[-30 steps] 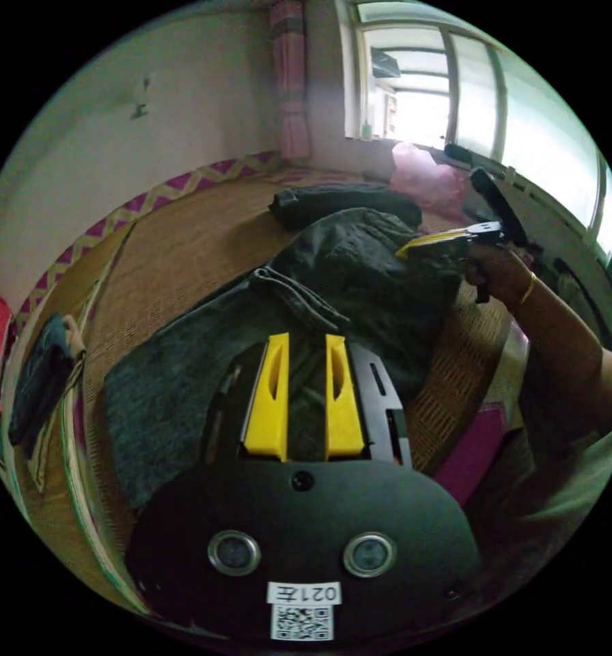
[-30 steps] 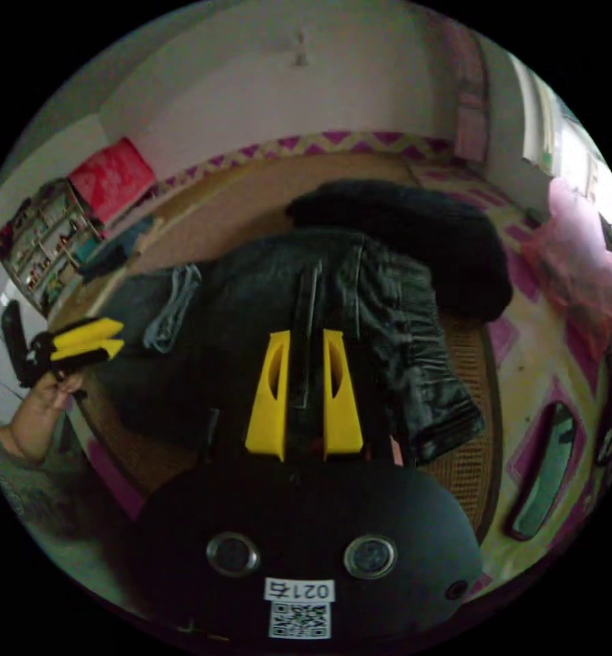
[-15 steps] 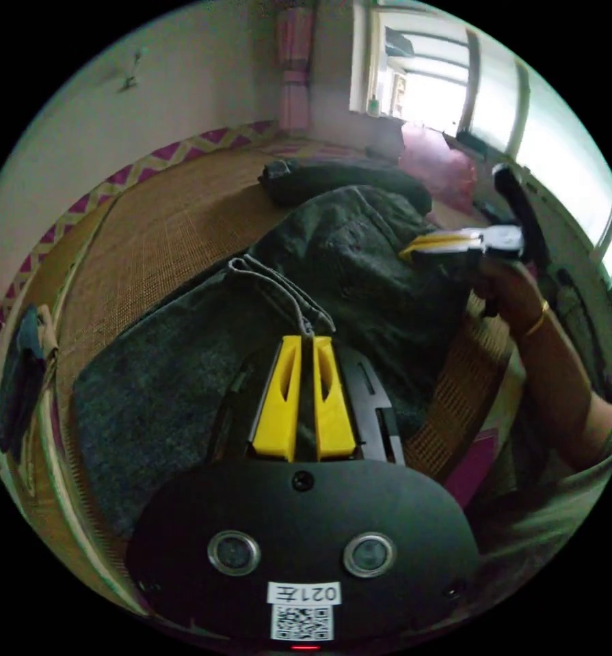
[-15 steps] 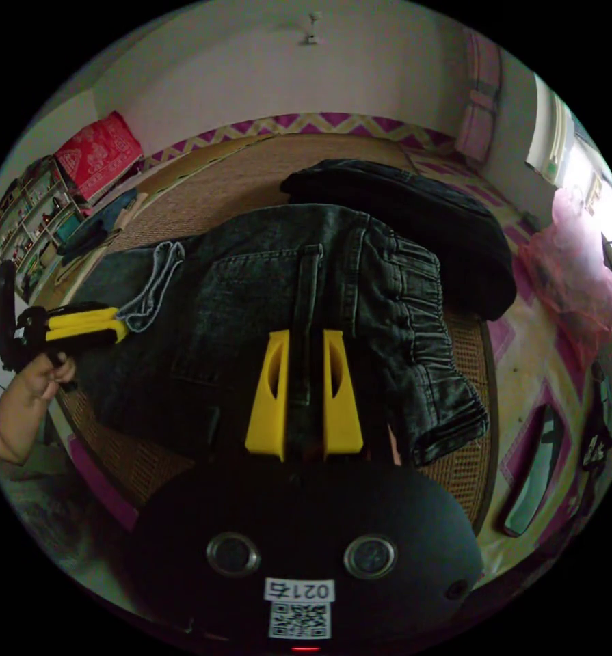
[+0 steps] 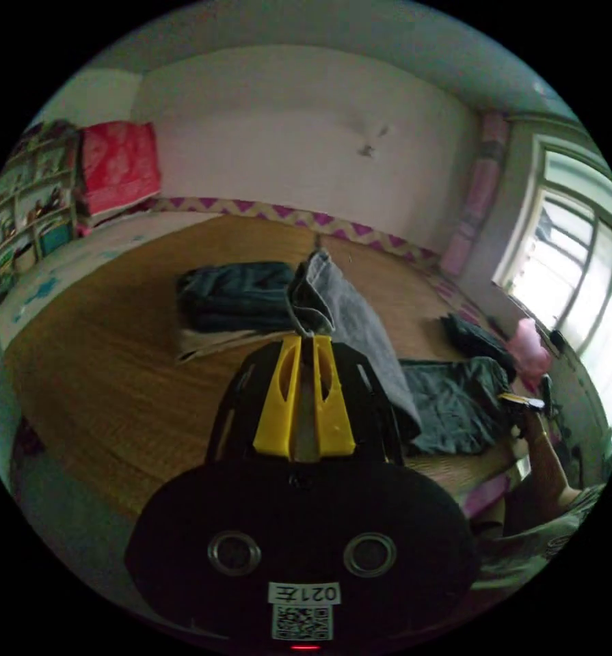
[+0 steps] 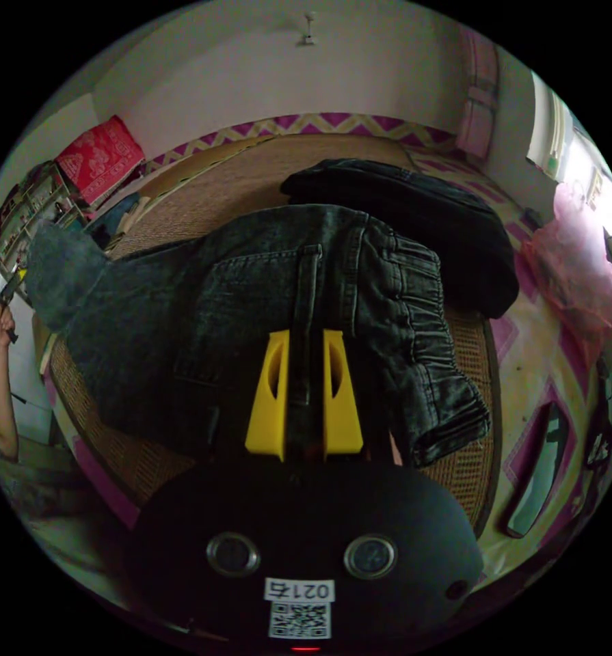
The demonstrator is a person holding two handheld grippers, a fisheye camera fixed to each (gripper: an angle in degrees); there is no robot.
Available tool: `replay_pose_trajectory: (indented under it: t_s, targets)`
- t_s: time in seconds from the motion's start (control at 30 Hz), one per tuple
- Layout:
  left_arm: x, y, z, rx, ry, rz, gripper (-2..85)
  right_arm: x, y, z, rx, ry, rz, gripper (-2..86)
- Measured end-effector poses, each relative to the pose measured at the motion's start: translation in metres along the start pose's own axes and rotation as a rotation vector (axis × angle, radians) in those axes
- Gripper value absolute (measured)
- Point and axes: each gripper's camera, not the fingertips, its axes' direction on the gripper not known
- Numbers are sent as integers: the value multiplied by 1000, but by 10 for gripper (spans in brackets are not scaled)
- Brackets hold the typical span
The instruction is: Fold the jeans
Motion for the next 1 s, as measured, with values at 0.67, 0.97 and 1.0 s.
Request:
replay_pose_trajectory:
  t_s: [0.67,0.97,1.0]
  targets:
    - [-196,3,-20,48,17,12,3,-126,-1,-8,101,98,-293,90]
    - [-81,-57,87,-253,160,522,109,-193,-75,59,-104,253,-691,108]
    - [-77,-59,93,-277,163,547,112,-194,-79,63,-120,247,-706,110]
